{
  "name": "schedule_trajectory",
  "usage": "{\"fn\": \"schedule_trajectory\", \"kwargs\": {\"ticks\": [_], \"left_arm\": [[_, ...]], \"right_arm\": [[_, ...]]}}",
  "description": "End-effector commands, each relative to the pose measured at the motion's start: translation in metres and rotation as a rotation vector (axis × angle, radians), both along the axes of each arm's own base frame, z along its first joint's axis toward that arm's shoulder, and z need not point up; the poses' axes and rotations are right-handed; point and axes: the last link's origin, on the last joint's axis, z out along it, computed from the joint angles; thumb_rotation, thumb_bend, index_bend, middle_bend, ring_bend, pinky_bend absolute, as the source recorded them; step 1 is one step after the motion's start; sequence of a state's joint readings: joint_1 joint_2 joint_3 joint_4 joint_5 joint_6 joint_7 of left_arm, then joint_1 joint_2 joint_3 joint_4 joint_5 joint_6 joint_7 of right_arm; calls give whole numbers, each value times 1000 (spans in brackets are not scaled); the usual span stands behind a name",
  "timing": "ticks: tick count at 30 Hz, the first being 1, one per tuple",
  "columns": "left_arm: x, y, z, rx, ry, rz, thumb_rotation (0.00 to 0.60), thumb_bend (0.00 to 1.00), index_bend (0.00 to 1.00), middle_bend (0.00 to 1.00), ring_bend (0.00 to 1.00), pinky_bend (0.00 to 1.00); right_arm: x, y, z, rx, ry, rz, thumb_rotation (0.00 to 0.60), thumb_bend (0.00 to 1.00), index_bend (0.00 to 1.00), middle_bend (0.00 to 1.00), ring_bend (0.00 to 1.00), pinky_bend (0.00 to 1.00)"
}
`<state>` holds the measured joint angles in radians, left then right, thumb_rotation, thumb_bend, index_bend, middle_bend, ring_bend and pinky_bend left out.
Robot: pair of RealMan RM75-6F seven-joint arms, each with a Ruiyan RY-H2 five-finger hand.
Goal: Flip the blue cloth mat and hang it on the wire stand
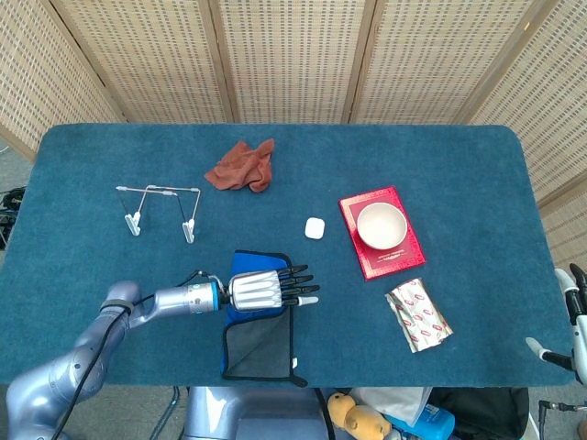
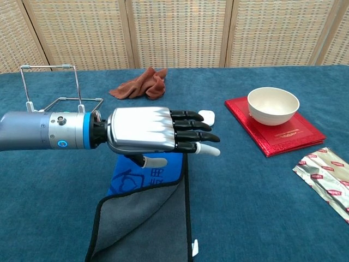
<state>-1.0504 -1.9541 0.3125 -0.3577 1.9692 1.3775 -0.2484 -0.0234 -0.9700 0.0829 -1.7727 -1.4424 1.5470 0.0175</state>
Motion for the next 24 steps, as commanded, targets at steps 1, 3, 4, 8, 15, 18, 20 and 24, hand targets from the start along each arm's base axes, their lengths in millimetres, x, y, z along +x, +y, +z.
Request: {"fn": "schedule_trajectory", "kwargs": {"ticks": [1,3,4,8,15,18,20,24], "left_arm": [[-1,0,10,-14,-37,13,600,418,0,0,0,51],[-4,-2,18,-37,-57,16,600,409,0,0,0,52],[-6,-3,22,-49,-63,15,600,409,0,0,0,53],[-26,-10,41,-111,-63,40,600,345,36,0,0,63],[-63,-29,65,-202,-36,117,600,279,235,0,0,69],[-74,-37,68,-225,-43,163,600,280,290,0,0,66],[-76,-41,67,-235,-48,182,600,280,305,0,0,64],[-78,-48,61,-255,-52,211,600,283,335,0,0,58]], "right_arm": [[0,0,0,2,1,1,600,0,0,0,0,0],[1,1,-1,3,1,2,600,0,0,0,0,0],[1,1,-1,4,1,3,600,0,0,0,0,0],[2,2,-1,5,3,6,600,0,0,0,0,0],[4,3,-4,11,6,13,600,0,0,0,0,0],[5,3,-5,16,9,16,600,0,0,0,0,0],[6,3,-6,19,10,18,600,0,0,0,0,0],[7,5,-7,24,10,24,600,0,0,0,0,0]]}}
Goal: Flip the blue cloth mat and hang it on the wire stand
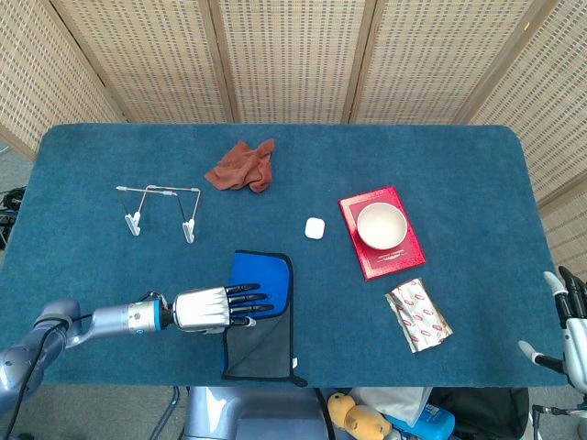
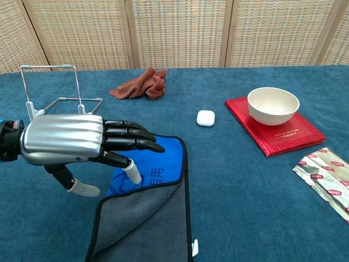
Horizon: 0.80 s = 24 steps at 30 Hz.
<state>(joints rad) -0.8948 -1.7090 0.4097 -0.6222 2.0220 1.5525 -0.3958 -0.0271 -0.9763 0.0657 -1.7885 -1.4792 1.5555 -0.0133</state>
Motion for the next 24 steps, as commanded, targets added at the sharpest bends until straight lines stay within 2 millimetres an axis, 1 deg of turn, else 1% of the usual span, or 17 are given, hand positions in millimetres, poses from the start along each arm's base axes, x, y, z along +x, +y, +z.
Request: {"fn": "schedule_trajectory", "kwargs": {"ticks": [1,6,16,24], "left_arm": [[-1,-5,-4,-14,1,14,600,284,341,0,0,58],[-4,-11,-7,-36,22,20,600,285,360,0,0,55],[-12,-18,-8,-51,57,43,600,291,360,0,0,46],[-11,-18,-16,-33,60,54,600,319,354,0,0,42]], "right_arm": [[0,1,0,1,-2,2,600,0,0,0,0,0],[-1,1,3,-7,-7,-3,600,0,0,0,0,0],[-2,2,4,-4,-10,-7,600,0,0,0,0,0],[-2,1,3,-1,-5,-11,600,0,0,0,0,0]]}}
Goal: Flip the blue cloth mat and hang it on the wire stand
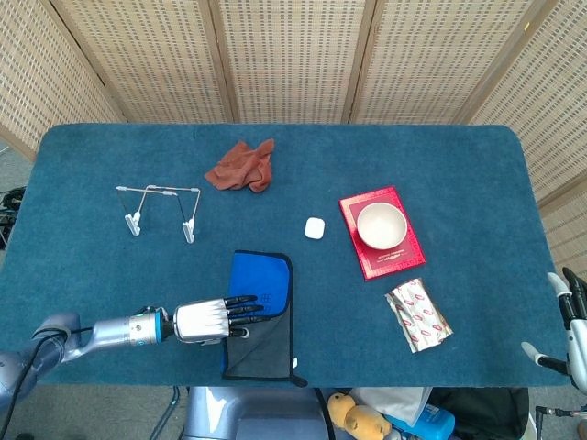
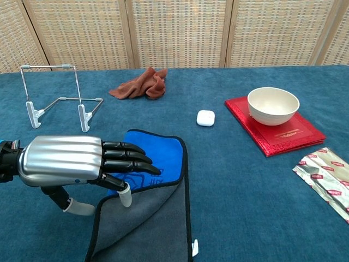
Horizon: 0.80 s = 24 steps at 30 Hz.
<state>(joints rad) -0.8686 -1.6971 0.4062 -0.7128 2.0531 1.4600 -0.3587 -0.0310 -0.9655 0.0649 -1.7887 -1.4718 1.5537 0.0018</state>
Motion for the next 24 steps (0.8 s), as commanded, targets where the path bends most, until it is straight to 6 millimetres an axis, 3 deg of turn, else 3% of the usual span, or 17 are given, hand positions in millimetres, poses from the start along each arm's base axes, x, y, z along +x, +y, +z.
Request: {"fn": "schedule_trajectory", "kwargs": {"ticks": [1,12,24], "left_arm": [[0,0,-3,2,3,2,600,318,352,0,0,41],[4,-1,-16,-5,9,-1,600,389,355,0,0,39],[12,-1,-23,4,-28,-21,600,453,536,0,0,35]], "right_arm": [[0,0,0,0,1,-1,600,0,0,0,0,0],[-1,-1,0,2,2,-5,600,0,0,0,0,0],[-1,-2,0,6,-1,-9,600,0,0,0,0,0]]}}
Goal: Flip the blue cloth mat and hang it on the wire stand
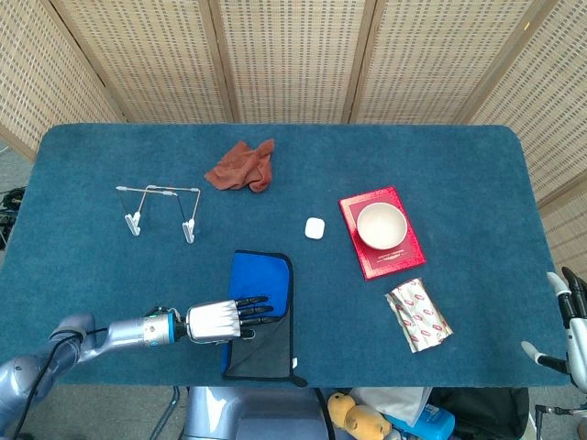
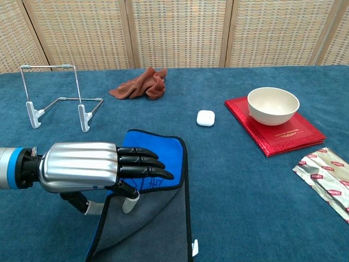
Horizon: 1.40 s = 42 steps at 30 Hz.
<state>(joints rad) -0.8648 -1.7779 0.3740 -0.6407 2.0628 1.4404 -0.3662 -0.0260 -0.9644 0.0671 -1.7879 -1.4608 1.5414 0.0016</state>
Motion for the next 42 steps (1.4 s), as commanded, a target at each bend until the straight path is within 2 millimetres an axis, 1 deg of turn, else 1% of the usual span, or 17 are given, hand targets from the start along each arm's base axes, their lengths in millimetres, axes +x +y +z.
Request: {"fn": "schedule_trajectory", "kwargs": {"ticks": [1,5,8,12,21,28,29,32,36,37,39,41,42], "left_arm": [[4,-1,-1,2,-19,-22,600,454,548,0,0,35],[13,-3,-1,14,-48,-90,600,456,600,0,0,33],[22,-5,-3,21,-66,-144,600,455,620,0,0,31],[33,-10,-8,22,-76,-200,600,456,624,0,0,31],[59,-19,-33,31,-70,-275,600,456,628,0,0,31],[70,-28,-47,15,-60,-324,600,456,613,0,0,31],[71,-30,-48,12,-60,-328,600,456,595,0,0,31],[73,-32,-51,8,-61,-334,600,448,473,0,0,31],[75,-35,-55,5,-64,-321,600,441,397,0,0,31],[75,-36,-56,5,-65,-319,600,432,334,0,0,30],[75,-38,-59,11,-66,-306,600,393,127,0,0,22],[76,-39,-59,13,-75,-294,600,359,8,0,0,15],[76,-39,-59,16,-77,-292,600,352,0,0,0,13]], "right_arm": [[0,0,0,1,-1,0,600,0,0,0,0,0],[0,0,0,1,-1,2,600,0,0,0,0,0],[1,1,0,2,-4,4,600,0,0,0,0,0],[1,2,1,0,-5,7,600,0,0,0,0,0],[2,4,2,3,-9,12,600,0,0,0,0,0],[2,4,3,2,-15,10,600,0,0,0,0,0],[2,4,3,2,-15,10,600,0,0,0,0,0],[1,5,4,4,-17,9,600,0,0,0,0,0],[1,5,4,3,-18,9,600,0,0,0,0,0],[1,5,4,3,-18,9,600,0,0,0,0,0],[2,6,4,5,-16,11,600,0,0,0,0,0],[2,6,4,6,-15,11,600,0,0,0,0,0],[2,6,4,7,-14,11,600,0,0,0,0,0]]}}
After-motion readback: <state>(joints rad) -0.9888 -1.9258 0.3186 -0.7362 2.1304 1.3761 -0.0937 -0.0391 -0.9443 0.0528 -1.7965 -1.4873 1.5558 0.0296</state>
